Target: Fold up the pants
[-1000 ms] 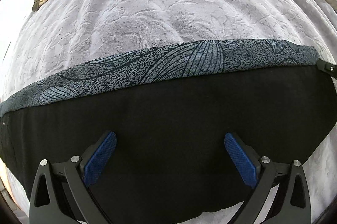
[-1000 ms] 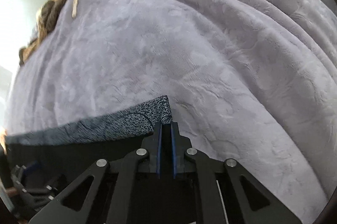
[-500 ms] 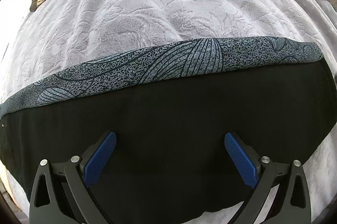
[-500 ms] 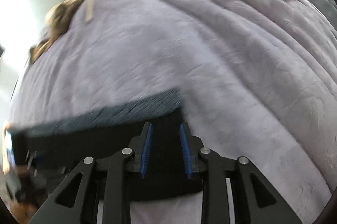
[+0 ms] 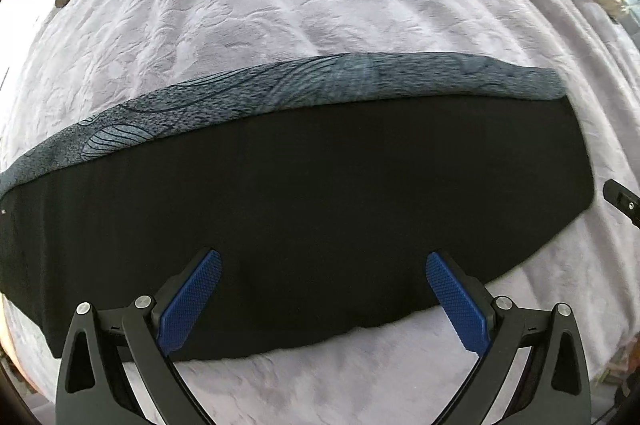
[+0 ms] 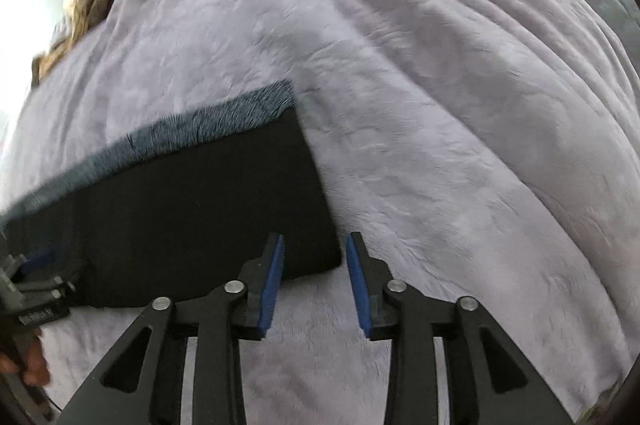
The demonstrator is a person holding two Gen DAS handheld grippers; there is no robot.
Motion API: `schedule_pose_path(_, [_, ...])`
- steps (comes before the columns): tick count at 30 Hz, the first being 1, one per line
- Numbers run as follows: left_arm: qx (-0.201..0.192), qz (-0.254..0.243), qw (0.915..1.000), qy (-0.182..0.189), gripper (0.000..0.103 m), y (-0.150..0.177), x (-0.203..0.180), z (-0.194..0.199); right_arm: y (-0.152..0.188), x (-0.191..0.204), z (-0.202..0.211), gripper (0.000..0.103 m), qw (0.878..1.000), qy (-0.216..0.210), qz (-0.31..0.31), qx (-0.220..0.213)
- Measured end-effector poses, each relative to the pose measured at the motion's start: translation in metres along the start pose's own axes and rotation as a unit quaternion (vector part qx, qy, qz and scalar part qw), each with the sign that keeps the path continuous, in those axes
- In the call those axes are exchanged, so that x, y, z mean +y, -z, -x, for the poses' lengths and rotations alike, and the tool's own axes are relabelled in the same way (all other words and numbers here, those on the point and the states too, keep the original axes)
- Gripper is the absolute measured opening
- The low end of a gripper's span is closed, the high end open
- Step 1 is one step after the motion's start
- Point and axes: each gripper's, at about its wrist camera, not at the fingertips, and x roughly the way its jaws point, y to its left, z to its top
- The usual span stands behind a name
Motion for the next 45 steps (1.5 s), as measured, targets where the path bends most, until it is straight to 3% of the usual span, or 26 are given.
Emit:
schedule_pose_path(6, [-0.026,-0.006,0.9994,0.024,0.103,-0.009,-0.024,0.026,0.003,-0.008,0.008,0.043,0.998,-0.038,-0.053,-0.006])
schedule_pose_path(10, [-0.064,-0.019,0.9974,0.027,0.103,-0.023,-0.026,0.043,0.011,-0.008,-0.005,0.046,0.99,-0.105,-0.098,0.012])
schedule_pose_path(12, [-0.073,-0.024,0.997,0.005,0.103,-0.029,-0.024,0.037,0.02,-0.01,-0.014,0.046,0.98,-0.146,-0.131,0.018])
schedule_pose_path(15, [-0.052,-0.01,0.9984,-0.02,0.103,-0.027,0.002,0.01,0.031,-0.012,-0.025,0.046,0.963,-0.201,-0.179,0.019])
schedule_pose_path(20, [-0.011,0.018,0.9991,-0.037,0.103,-0.028,0.022,-0.034,0.044,-0.016,-0.05,0.046,0.929,-0.275,-0.247,0.023])
schedule_pose_path(21, [-0.022,0.019,0.9991,-0.032,0.103,-0.026,0.025,-0.036,0.047,-0.015,-0.056,0.046,0.921,-0.29,-0.258,0.025])
schedule_pose_path(27, [-0.033,0.004,0.9987,-0.038,0.103,-0.03,0.021,-0.041,0.058,-0.012,-0.078,0.046,0.906,-0.313,-0.283,0.032])
schedule_pose_path(34, [-0.035,0.002,0.9986,-0.04,0.103,-0.033,0.027,-0.042,0.062,-0.015,-0.094,0.046,0.88,-0.349,-0.322,0.001])
schedule_pose_path(38, [-0.037,0.002,0.9985,-0.041,0.103,-0.027,0.023,-0.041,0.055,-0.015,-0.096,0.048,0.874,-0.365,-0.319,-0.029])
schedule_pose_path(45, [-0.039,0.003,0.9984,-0.041,0.103,-0.024,0.018,-0.039,0.046,-0.013,-0.083,0.048,0.869,-0.387,-0.305,-0.045])
